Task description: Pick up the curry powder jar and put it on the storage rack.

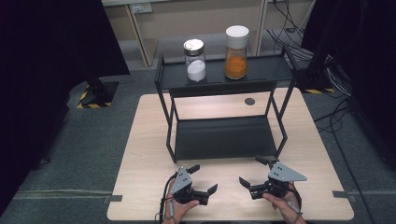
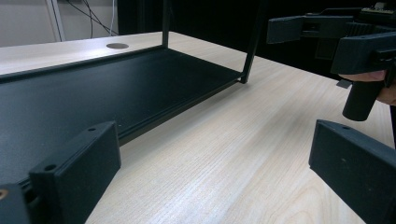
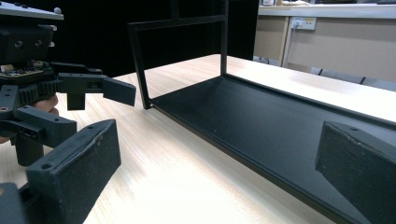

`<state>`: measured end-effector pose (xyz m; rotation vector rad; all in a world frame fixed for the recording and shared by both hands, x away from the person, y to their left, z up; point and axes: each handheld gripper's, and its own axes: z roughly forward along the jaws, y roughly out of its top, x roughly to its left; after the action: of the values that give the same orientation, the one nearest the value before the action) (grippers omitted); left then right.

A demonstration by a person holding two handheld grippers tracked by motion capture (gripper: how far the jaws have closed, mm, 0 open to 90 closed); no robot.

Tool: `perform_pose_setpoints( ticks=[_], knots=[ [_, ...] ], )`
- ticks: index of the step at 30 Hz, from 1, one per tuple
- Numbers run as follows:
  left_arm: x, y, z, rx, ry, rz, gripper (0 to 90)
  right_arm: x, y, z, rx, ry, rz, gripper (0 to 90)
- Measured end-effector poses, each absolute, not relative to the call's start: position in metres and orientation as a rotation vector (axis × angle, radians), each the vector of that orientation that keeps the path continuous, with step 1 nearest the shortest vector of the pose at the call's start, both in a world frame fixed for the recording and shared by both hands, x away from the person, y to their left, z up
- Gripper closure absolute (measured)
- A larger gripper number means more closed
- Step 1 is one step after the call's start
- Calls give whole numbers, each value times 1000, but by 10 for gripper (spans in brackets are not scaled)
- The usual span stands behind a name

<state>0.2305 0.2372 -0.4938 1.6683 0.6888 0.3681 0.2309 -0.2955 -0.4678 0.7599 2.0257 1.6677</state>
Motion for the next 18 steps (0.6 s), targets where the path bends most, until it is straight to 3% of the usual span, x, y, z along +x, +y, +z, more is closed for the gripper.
perform_pose_setpoints(
  ticks=[18],
  knots=[
    [230,238,-494,1667,689,369,14,231,-295,-469,765,2034,1663,3]
  ],
)
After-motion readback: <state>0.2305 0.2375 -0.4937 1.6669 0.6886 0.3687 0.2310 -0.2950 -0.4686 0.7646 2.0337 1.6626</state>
